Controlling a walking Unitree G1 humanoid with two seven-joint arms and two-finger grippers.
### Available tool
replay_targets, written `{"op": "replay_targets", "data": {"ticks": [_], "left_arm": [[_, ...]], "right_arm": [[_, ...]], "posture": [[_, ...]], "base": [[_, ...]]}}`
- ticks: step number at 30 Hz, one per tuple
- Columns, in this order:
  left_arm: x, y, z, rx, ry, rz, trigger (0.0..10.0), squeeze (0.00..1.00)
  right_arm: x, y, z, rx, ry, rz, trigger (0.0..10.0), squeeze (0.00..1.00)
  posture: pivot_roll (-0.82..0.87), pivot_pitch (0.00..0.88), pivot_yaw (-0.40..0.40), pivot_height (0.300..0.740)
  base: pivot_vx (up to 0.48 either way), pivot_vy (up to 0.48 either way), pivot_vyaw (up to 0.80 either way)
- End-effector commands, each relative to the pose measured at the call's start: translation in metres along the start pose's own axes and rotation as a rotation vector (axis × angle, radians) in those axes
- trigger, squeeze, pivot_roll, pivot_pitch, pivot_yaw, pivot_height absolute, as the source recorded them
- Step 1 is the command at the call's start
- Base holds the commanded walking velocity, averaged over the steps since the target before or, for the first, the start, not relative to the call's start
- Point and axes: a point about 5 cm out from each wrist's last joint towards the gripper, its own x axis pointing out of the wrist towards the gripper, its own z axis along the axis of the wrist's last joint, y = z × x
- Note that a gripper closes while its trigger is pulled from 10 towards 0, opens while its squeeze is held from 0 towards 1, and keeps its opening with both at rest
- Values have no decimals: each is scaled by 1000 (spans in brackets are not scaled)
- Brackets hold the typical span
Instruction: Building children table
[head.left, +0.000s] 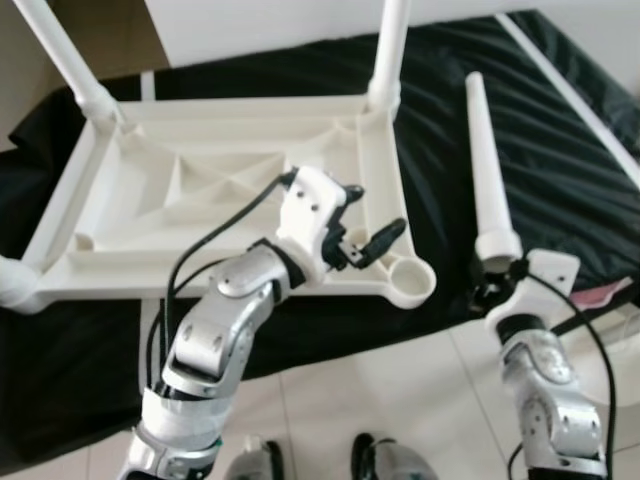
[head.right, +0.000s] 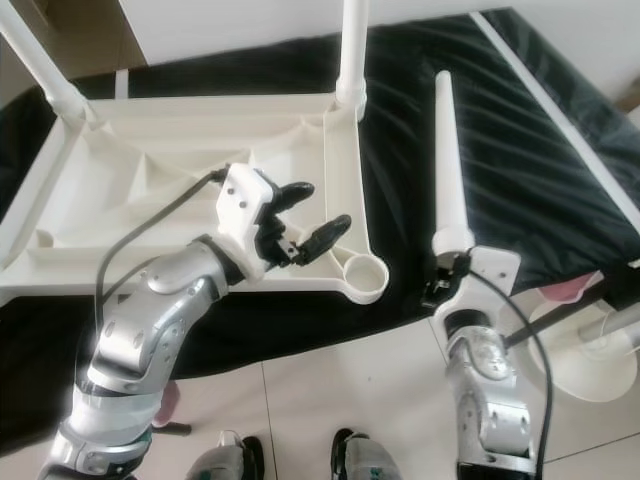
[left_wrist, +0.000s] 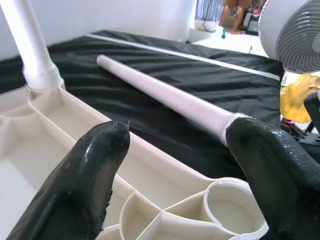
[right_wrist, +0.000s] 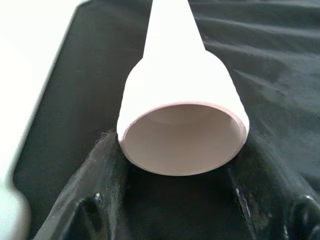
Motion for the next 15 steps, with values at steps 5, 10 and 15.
{"op": "replay_targets", "data": {"ticks": [5, 10, 15], "left_arm": [[-1, -6, 3, 48, -5, -114, 10000, 0], [0, -8, 7, 74, -16, -119, 10000, 0], [-3, -14, 7, 93, -31, -137, 10000, 0]], "right_arm": [[-3, 1, 2, -17, -7, -4, 10000, 0], [-1, -2, 2, -28, 1, -10, 10000, 0], [-2, -4, -1, -36, 19, -18, 10000, 1000]], "posture": [[0, 125, -18, 740], [0, 126, -20, 740], [4, 126, -20, 740]], "base": [[0, 0, 0], [0, 0, 0], [0, 0, 0]]}}
